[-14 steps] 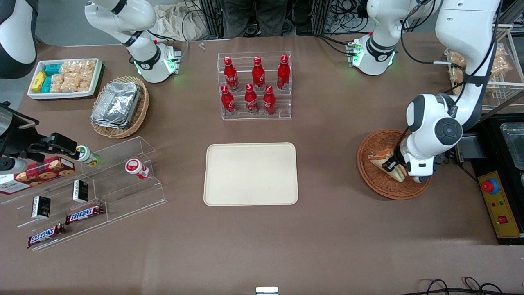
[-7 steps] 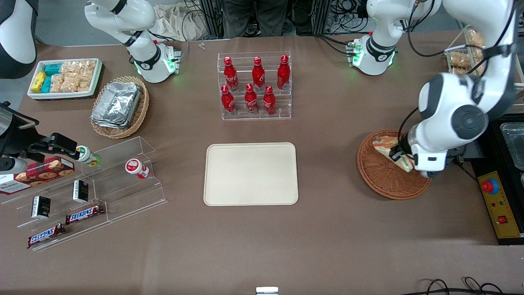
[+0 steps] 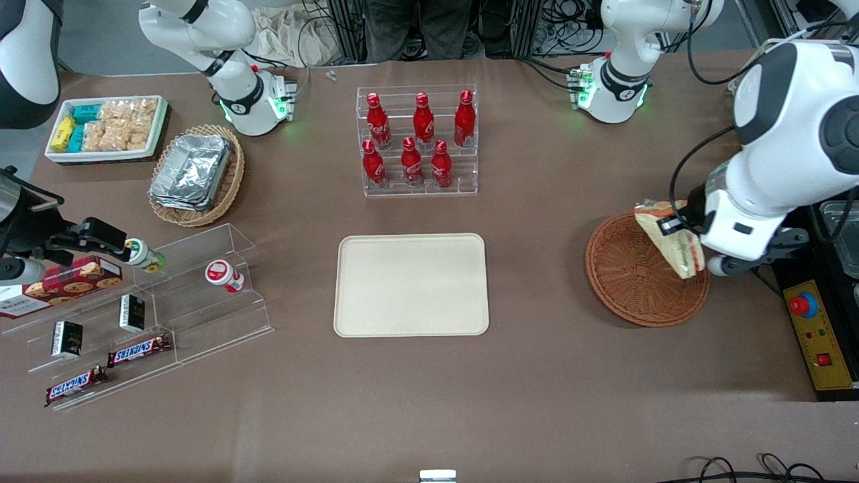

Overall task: Place sandwich from basket to tray
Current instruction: 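Carry the held sandwich over the cream tray with the left gripper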

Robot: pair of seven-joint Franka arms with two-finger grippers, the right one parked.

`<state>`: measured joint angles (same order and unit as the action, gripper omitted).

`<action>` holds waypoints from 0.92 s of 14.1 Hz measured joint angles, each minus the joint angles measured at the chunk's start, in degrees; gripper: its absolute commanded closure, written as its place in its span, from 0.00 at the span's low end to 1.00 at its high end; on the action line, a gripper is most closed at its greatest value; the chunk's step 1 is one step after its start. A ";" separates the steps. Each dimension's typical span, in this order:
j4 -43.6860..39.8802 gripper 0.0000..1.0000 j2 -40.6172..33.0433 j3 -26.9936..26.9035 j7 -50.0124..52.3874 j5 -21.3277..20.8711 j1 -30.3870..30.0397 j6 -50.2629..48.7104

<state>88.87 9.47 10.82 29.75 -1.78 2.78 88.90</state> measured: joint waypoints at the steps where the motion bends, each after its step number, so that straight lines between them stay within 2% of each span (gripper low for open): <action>1: -0.01 1.00 0.07 1.77 -1.55 0.01 0.07 0.00; 4: -0.01 1.00 1.30 8.41 -2.77 0.01 0.37 1.39; 7: 0.04 1.00 4.75 14.23 -2.79 -0.02 1.17 6.99; 9: 0.11 1.00 8.27 15.62 -2.79 -0.39 3.96 11.66; 13: -0.39 1.00 18.00 15.78 0.31 -5.14 10.97 20.98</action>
<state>88.48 27.46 26.60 30.06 -6.92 13.75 109.87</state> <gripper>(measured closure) 0.855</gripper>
